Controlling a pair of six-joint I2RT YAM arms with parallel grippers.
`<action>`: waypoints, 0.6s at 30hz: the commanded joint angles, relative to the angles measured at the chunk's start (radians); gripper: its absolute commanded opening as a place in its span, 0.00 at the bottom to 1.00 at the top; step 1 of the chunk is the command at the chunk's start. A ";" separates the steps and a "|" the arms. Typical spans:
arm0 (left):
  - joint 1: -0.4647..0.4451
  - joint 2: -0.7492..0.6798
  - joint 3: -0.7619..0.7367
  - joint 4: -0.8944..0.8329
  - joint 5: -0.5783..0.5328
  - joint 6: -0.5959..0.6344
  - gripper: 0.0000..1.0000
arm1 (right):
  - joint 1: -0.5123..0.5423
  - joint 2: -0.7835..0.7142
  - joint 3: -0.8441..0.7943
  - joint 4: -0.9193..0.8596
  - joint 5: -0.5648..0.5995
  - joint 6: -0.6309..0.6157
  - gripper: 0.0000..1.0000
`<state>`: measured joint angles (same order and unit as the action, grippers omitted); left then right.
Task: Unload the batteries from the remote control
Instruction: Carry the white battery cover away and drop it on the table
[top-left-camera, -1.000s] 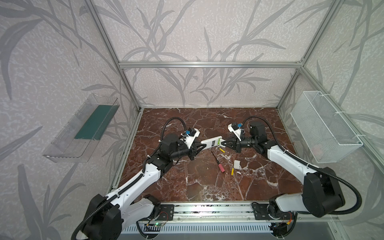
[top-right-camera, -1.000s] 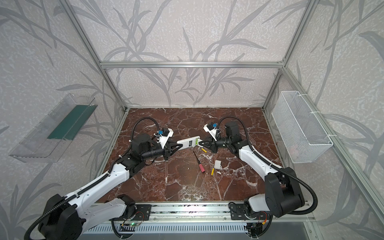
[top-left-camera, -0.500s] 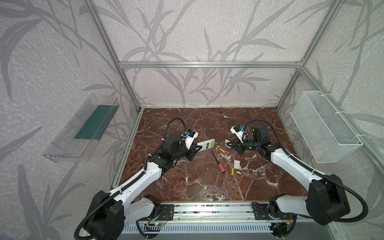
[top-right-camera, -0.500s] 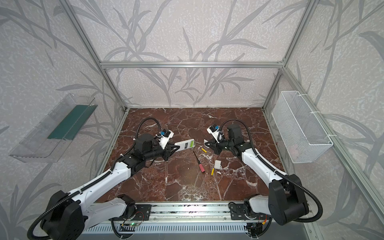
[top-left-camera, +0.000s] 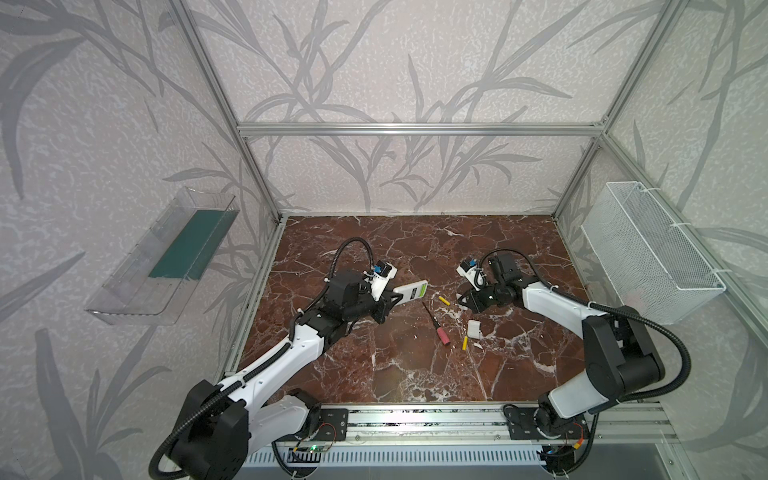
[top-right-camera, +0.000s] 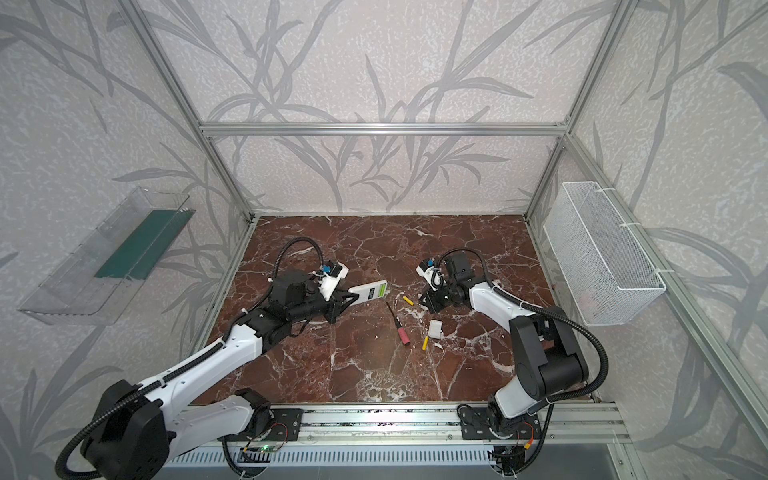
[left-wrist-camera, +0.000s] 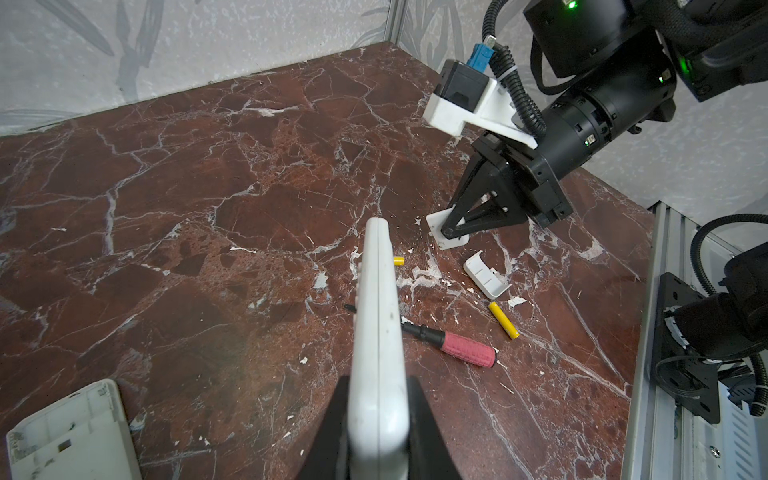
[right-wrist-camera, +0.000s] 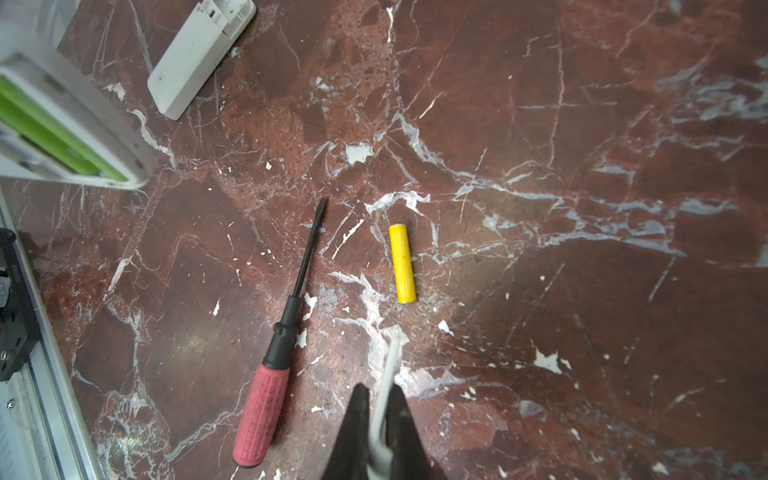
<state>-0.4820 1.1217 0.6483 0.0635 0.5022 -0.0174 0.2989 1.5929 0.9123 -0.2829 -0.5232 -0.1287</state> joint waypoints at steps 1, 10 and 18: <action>0.004 0.003 -0.001 0.031 0.021 0.017 0.00 | -0.008 0.047 0.056 -0.089 0.009 0.016 0.00; 0.003 -0.001 0.002 0.027 0.029 0.022 0.00 | -0.038 0.139 0.132 -0.178 -0.027 0.024 0.05; 0.003 -0.002 0.006 0.022 0.033 0.025 0.00 | -0.044 0.204 0.219 -0.278 -0.022 0.012 0.08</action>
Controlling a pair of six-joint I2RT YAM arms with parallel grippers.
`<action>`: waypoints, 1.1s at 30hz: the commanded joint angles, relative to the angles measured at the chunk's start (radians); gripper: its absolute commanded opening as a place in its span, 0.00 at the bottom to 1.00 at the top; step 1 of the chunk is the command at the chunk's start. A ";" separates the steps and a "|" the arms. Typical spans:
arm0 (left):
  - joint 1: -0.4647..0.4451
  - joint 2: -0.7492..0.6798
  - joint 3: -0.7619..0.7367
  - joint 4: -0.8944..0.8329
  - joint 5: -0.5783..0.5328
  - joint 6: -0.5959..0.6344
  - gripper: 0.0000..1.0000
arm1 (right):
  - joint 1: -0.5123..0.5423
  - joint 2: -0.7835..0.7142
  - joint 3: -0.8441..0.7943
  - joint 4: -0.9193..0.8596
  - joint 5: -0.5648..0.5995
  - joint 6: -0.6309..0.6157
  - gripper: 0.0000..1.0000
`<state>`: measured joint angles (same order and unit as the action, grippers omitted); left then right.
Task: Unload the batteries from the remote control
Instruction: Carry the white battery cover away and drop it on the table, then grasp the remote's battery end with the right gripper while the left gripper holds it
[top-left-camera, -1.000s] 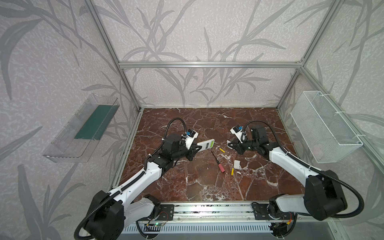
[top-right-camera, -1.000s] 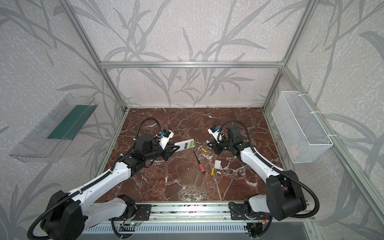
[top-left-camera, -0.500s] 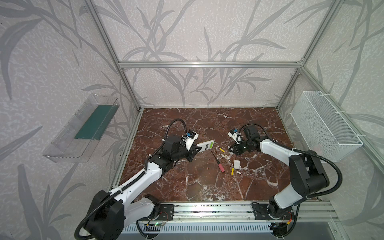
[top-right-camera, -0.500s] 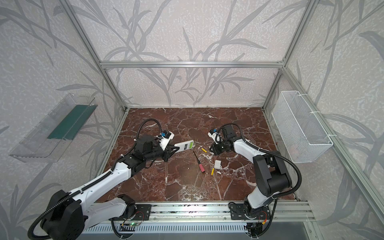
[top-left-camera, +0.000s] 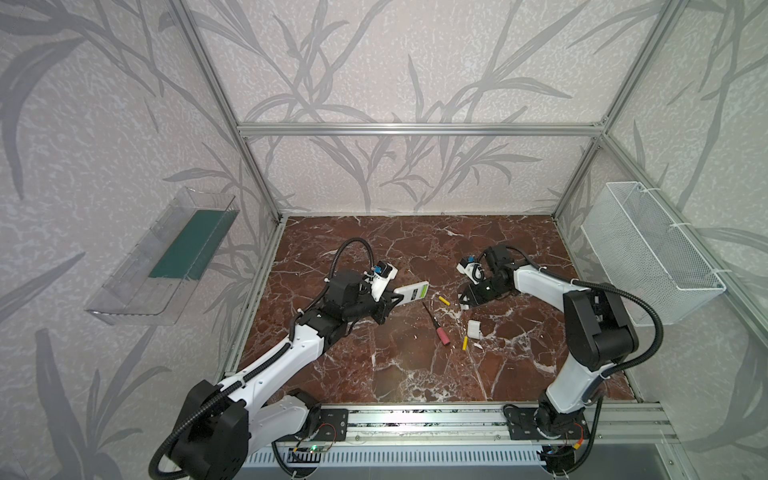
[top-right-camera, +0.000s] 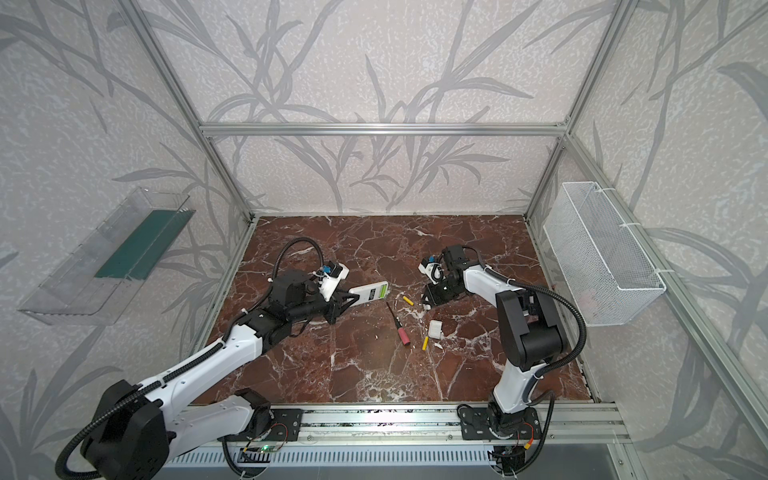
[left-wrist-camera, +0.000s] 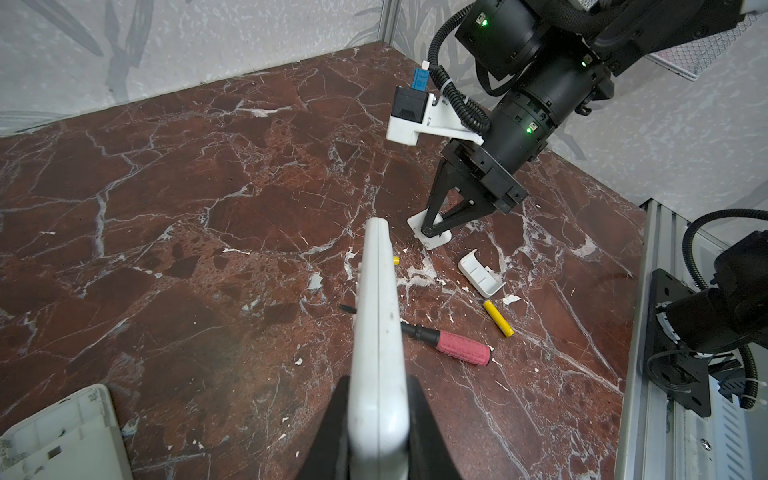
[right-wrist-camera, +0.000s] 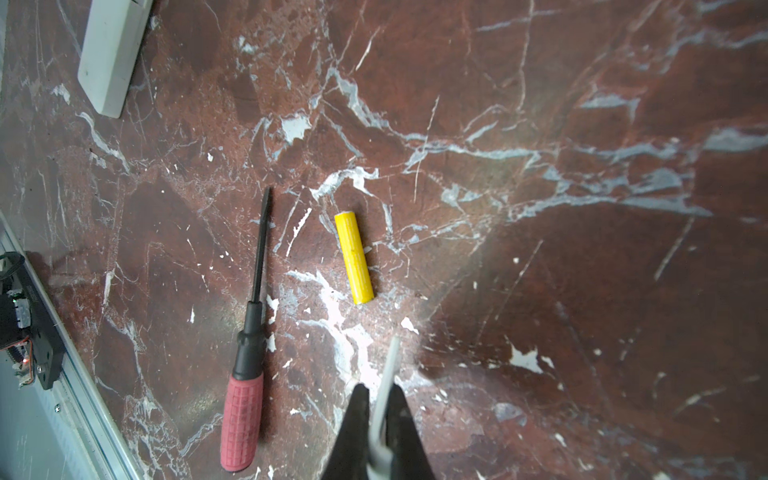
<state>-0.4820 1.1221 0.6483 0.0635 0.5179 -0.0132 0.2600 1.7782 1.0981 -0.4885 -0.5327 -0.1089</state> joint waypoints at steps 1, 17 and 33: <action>0.003 -0.003 0.007 0.020 0.018 0.022 0.00 | -0.006 0.025 0.038 -0.075 -0.010 -0.005 0.09; 0.003 -0.002 0.007 0.017 0.020 0.030 0.00 | -0.007 0.050 0.108 -0.158 0.072 -0.007 0.26; 0.003 -0.002 0.010 0.001 0.029 0.027 0.00 | 0.097 -0.224 -0.042 0.038 0.187 -0.189 0.46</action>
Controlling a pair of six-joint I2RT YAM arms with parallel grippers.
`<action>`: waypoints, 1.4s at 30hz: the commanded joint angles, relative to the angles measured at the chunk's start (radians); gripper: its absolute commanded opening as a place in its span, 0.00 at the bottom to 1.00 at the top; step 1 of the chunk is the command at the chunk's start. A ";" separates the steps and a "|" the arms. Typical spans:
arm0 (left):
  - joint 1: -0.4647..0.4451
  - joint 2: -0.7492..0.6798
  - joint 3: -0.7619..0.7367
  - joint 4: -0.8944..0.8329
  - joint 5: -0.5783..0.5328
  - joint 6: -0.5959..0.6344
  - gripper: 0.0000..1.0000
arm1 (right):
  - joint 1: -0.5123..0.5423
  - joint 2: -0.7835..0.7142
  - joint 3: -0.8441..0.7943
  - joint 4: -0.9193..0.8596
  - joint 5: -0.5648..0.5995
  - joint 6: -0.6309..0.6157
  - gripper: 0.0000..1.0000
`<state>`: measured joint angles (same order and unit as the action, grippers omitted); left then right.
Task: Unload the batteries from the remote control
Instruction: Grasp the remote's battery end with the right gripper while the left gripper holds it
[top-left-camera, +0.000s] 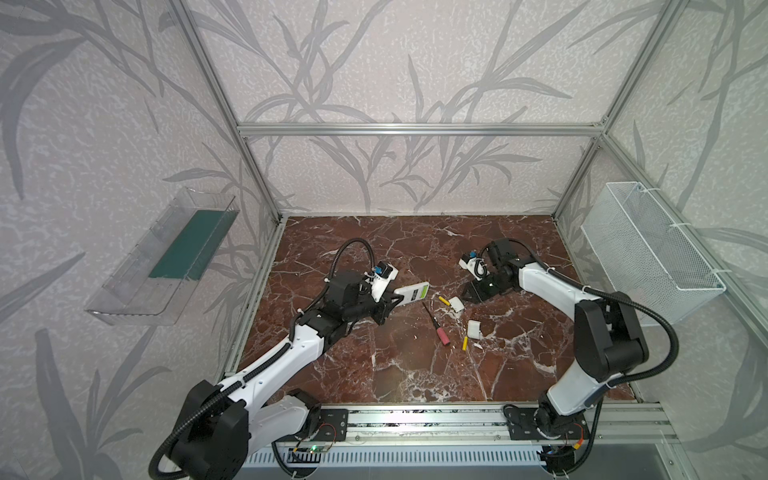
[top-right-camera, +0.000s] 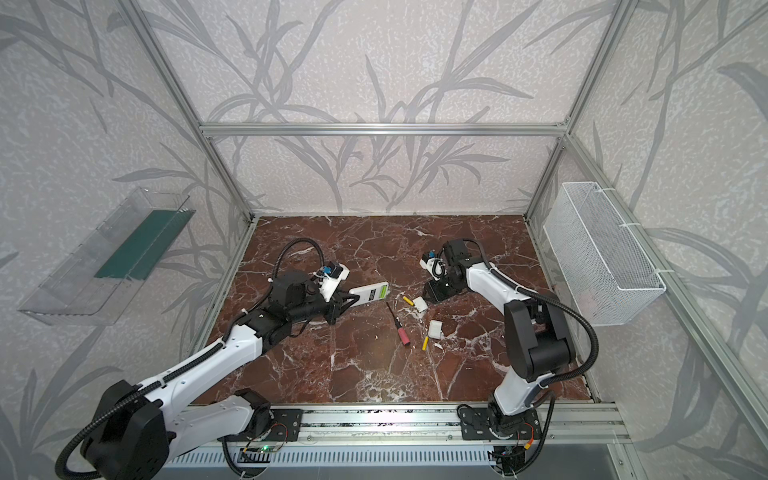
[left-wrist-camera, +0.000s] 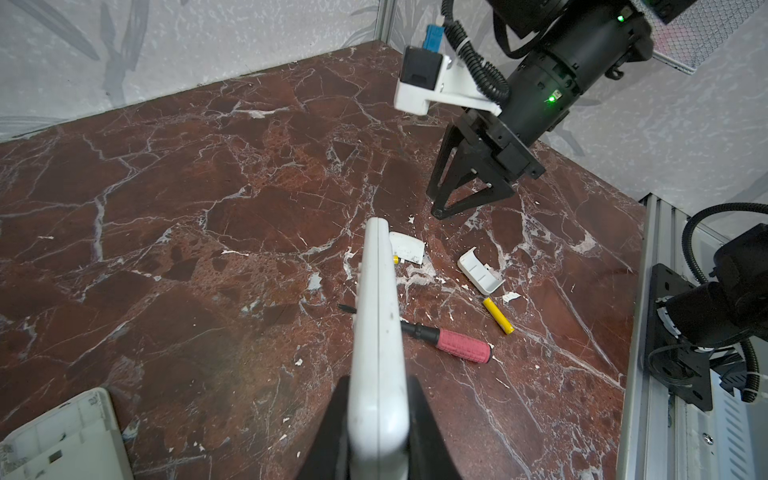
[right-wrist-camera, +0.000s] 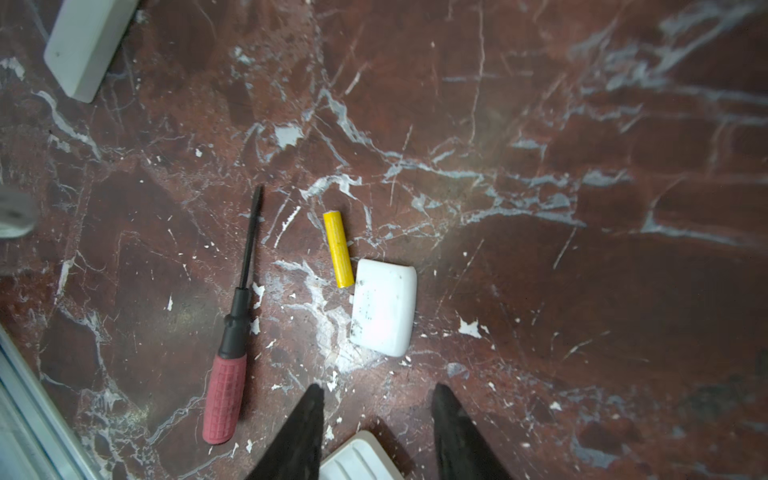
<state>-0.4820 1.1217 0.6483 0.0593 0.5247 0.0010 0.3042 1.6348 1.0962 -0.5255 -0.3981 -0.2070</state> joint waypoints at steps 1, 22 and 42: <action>0.003 0.001 0.013 0.000 0.023 0.011 0.00 | 0.080 -0.115 -0.074 0.116 0.077 -0.130 0.48; 0.002 0.041 0.056 -0.024 0.100 -0.027 0.00 | 0.427 -0.416 -0.482 0.830 0.177 -0.560 0.84; 0.002 0.015 0.078 -0.057 0.118 -0.050 0.00 | 0.599 -0.174 -0.487 1.198 0.484 -0.710 0.85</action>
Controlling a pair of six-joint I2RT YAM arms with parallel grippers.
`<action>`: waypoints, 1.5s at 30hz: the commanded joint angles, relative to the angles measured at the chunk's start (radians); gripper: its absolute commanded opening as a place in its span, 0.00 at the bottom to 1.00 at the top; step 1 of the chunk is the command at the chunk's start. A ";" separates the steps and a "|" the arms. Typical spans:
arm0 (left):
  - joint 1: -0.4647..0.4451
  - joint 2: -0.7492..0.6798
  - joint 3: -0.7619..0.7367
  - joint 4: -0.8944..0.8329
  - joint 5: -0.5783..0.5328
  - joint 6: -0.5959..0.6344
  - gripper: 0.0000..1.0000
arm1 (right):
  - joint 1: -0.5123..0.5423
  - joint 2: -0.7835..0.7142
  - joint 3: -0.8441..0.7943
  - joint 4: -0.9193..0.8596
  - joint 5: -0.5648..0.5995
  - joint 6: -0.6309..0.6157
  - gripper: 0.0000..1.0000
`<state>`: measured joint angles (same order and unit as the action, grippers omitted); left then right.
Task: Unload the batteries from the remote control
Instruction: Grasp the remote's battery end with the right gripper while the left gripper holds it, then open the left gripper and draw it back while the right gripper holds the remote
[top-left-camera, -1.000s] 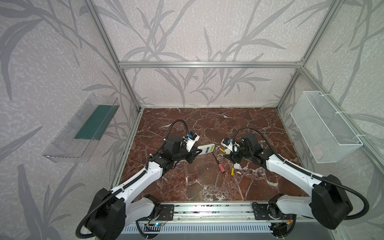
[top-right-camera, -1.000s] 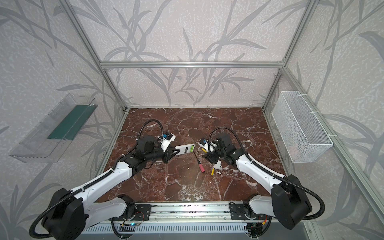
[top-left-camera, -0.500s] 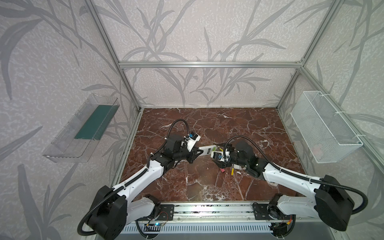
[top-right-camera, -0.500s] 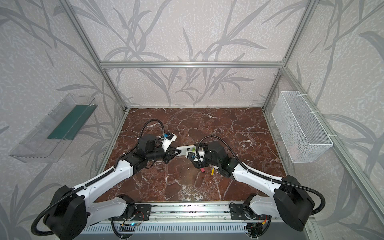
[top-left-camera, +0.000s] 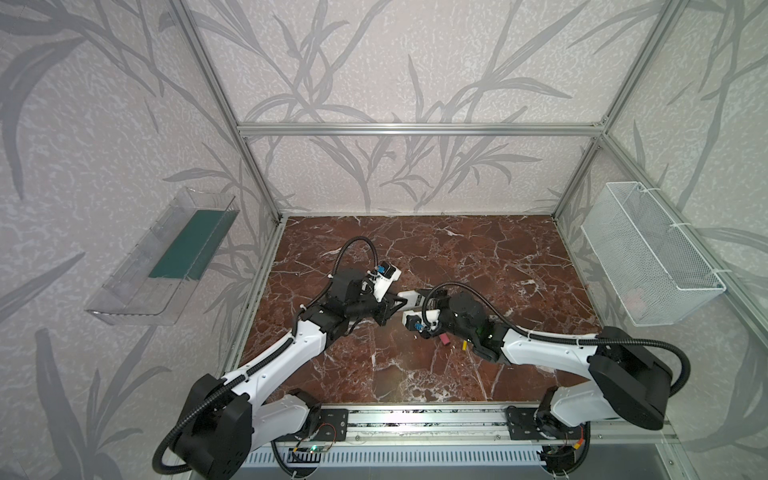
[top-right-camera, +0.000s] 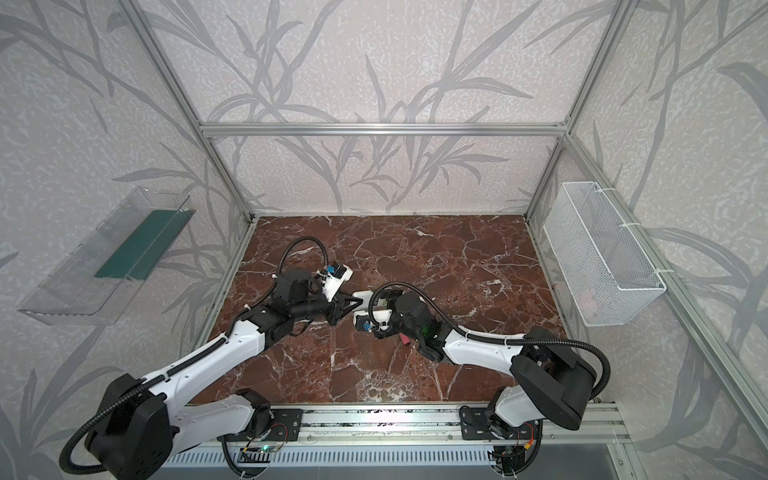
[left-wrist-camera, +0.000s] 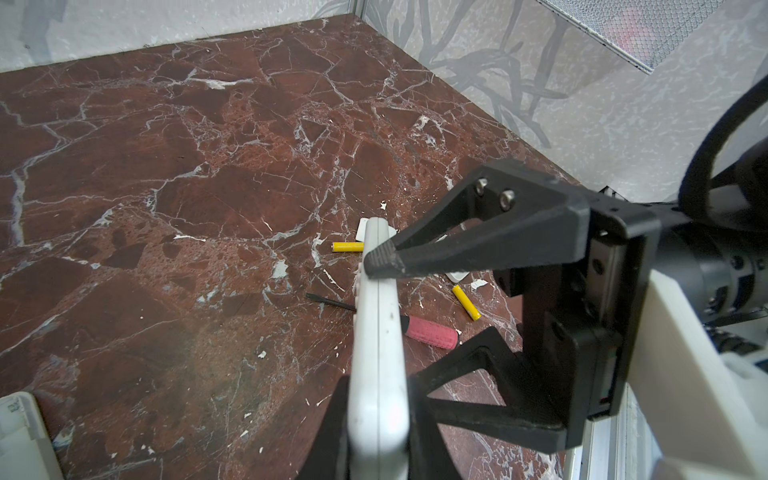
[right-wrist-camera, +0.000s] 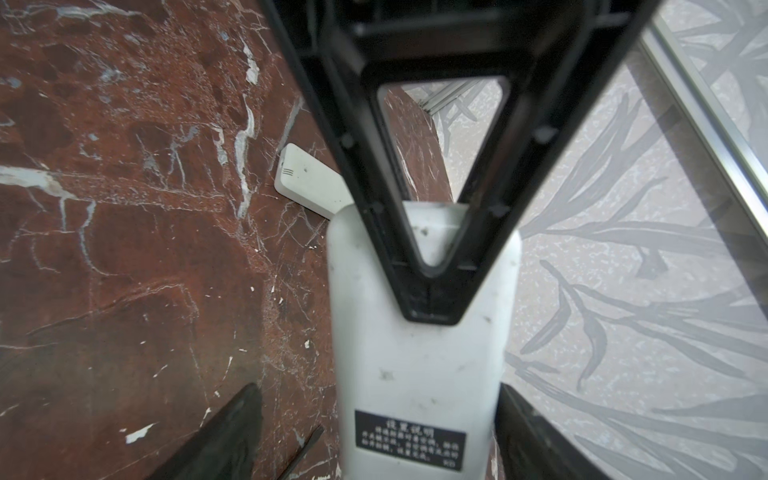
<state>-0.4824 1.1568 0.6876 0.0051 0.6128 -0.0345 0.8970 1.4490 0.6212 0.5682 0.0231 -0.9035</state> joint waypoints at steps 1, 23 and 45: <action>0.003 -0.020 0.040 -0.003 0.032 -0.018 0.00 | 0.006 0.015 -0.012 0.113 0.067 -0.014 0.84; 0.004 -0.022 0.056 -0.039 0.001 -0.018 0.11 | 0.006 0.005 -0.009 0.097 0.066 -0.009 0.41; 0.010 -0.091 0.141 -0.223 -0.799 -0.098 0.99 | 0.006 -0.043 0.276 -0.697 -0.253 0.174 0.40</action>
<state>-0.4808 1.0748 0.7784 -0.1410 0.0364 -0.0753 0.8997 1.3872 0.8326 0.0227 -0.1459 -0.7933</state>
